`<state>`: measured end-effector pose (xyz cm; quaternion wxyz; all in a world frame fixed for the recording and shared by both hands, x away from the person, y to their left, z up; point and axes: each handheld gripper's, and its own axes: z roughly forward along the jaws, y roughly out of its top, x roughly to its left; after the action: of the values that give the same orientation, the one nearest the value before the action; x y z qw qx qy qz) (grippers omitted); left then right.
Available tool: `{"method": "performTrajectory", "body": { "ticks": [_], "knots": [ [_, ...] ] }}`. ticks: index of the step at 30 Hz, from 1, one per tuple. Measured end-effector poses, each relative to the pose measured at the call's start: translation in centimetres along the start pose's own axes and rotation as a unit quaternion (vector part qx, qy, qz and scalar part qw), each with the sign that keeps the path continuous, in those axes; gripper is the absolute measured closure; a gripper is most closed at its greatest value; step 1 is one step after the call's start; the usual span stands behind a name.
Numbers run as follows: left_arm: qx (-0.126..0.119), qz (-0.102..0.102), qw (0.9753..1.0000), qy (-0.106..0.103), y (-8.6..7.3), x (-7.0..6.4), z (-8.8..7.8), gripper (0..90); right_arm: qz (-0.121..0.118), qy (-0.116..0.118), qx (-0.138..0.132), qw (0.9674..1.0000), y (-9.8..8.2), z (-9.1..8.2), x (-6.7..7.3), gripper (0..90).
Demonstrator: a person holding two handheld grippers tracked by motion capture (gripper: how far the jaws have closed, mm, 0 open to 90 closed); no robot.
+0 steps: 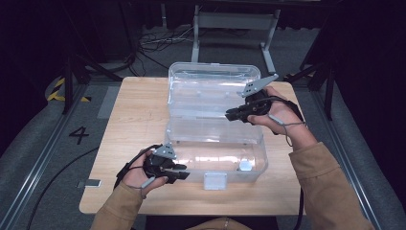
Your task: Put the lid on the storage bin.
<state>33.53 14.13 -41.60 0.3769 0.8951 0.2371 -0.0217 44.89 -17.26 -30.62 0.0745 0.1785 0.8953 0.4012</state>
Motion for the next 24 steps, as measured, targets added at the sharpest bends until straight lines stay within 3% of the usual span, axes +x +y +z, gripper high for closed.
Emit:
{"method": "performTrajectory", "body": {
  "ticks": [24],
  "knots": [
    [-0.001,-0.005,1.0,-0.002,0.02,0.03,0.09,68.5,-0.012,0.01,0.001,0.9999,-0.37,-0.46,0.96,82.9]
  ]
}}
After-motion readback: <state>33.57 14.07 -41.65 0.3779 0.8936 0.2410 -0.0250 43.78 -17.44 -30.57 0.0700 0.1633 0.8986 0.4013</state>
